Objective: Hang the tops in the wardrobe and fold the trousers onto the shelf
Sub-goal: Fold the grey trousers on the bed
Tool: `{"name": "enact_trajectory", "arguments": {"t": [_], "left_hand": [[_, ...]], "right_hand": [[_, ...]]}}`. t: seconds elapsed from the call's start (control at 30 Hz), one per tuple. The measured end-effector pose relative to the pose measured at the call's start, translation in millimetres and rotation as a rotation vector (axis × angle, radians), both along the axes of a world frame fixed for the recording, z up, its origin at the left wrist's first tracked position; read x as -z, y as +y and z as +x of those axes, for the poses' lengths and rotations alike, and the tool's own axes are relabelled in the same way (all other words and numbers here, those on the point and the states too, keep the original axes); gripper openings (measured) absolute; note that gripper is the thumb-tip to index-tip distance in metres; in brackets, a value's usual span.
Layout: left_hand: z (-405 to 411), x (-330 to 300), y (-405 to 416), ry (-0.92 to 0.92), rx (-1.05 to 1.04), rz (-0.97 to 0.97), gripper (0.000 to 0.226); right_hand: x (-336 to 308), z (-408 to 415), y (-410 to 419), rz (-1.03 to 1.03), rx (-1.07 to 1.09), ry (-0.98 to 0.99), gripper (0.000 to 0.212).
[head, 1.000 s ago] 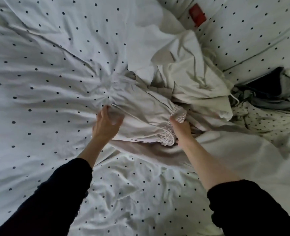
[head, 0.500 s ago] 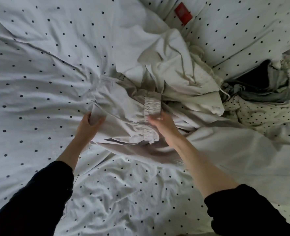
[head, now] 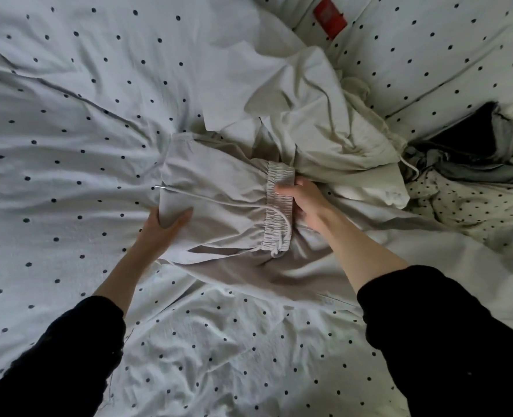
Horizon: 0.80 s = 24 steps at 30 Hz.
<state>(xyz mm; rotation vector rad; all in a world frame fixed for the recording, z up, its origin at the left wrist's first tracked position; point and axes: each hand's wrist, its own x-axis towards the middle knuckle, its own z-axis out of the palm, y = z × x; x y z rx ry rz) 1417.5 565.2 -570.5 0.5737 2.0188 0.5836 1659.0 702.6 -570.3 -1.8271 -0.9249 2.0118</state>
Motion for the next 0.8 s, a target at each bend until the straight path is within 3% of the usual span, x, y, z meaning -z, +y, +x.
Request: {"name": "enact_trajectory", "arguments": {"t": [0.1,0.17,0.27,0.33,0.4,0.47,0.57,0.67,0.8], "left_hand": [[-0.2,-4.3,6.8,-0.067,-0.01,-0.008,0.067],[-0.9,-7.5,8.8,-0.063,-0.024,-0.02,0.06],[-3.9,-12.0,5.8,-0.107,-0.042,-0.018,0.055],[-2.6,-15.4,3.5,-0.131,-0.024,-0.026,0.051],[1.5,-17.7,5.5,-0.075,0.03,-0.033,0.042],[9.9,-20.2,13.1,0.024,0.095,-0.021,0.032],[25.2,-27.3,22.1,0.232,0.109,-0.044,0.035],[55.2,-51.9,20.8,0.34,0.164,0.042,0.034],[114.1,-96.6,17.7,0.403,0.299,0.16,0.038]], "right_hand": [[-9.4,-5.6,-1.0,0.087,-0.005,-0.022,0.049],[-27.9,-4.1,-6.4,0.151,-0.036,-0.072,0.035],[-43.9,9.2,-17.3,0.055,0.025,0.039,0.012],[-40.8,22.0,-27.6,0.038,0.047,-0.101,0.012],[-36.2,36.1,-35.5,0.099,-0.129,-0.392,0.021],[-37.9,47.2,-40.6,0.132,-0.188,-0.471,0.018],[-52.4,64.0,-44.5,0.074,-0.052,-0.279,0.05],[-72.4,96.7,-63.6,-0.04,0.233,0.028,0.06],[-88.7,137.9,-87.7,-0.075,0.295,0.064,0.065]]}}
